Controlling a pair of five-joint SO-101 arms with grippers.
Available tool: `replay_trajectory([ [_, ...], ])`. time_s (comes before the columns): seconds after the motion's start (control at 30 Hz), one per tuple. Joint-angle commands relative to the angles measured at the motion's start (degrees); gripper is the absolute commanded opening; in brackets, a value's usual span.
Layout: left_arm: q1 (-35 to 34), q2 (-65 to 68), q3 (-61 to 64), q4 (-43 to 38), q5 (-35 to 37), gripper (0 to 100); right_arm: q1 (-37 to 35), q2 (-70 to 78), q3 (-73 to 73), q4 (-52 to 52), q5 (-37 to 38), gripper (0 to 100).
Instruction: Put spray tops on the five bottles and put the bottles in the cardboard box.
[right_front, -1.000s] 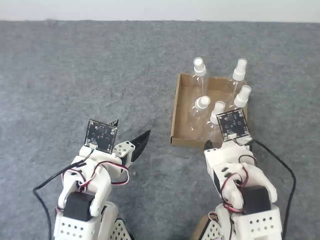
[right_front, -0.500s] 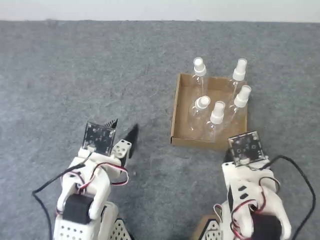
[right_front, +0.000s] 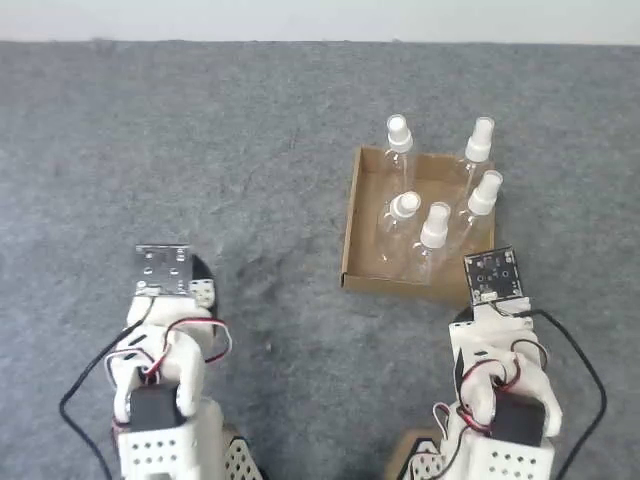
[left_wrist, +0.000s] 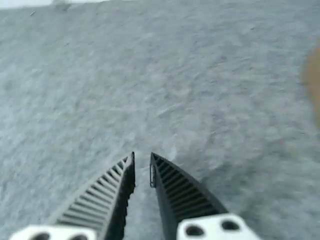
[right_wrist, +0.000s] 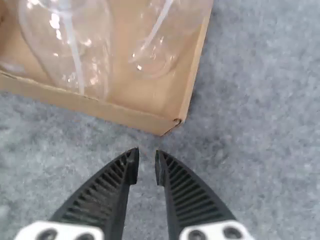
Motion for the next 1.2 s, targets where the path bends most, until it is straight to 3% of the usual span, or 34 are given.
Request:
replay_trajectory([
  [0.0, -7.3, -1.05, 1.1, -5.27, -0.35, 4, 0.4, -0.75, 0.97, -1.27, 0.35, 0.6],
  [0.13, -11.16, -0.97, 1.1, -3.52, -0.35, 4, 0.4, -0.75, 2.9, -2.95, 0.35, 0.6],
  [0.37, -16.62, -0.97, 1.1, 12.04, -0.35, 4, 0.31, -0.66, 11.08, -8.84, 0.35, 0.6],
  [0.57, -18.02, -0.97, 1.1, 17.14, -0.09, 4, -0.13, -0.66, 10.9, -8.75, 0.26, 0.6],
  [0.8, -18.02, -1.05, 1.1, 17.76, -0.09, 4, 0.31, -0.66, 10.9, -0.13, 0.7, 0.6],
  [1.17, -18.02, -1.05, 1.1, 17.76, -0.09, 4, -0.04, -0.66, 10.9, -0.31, 0.62, 0.6],
])
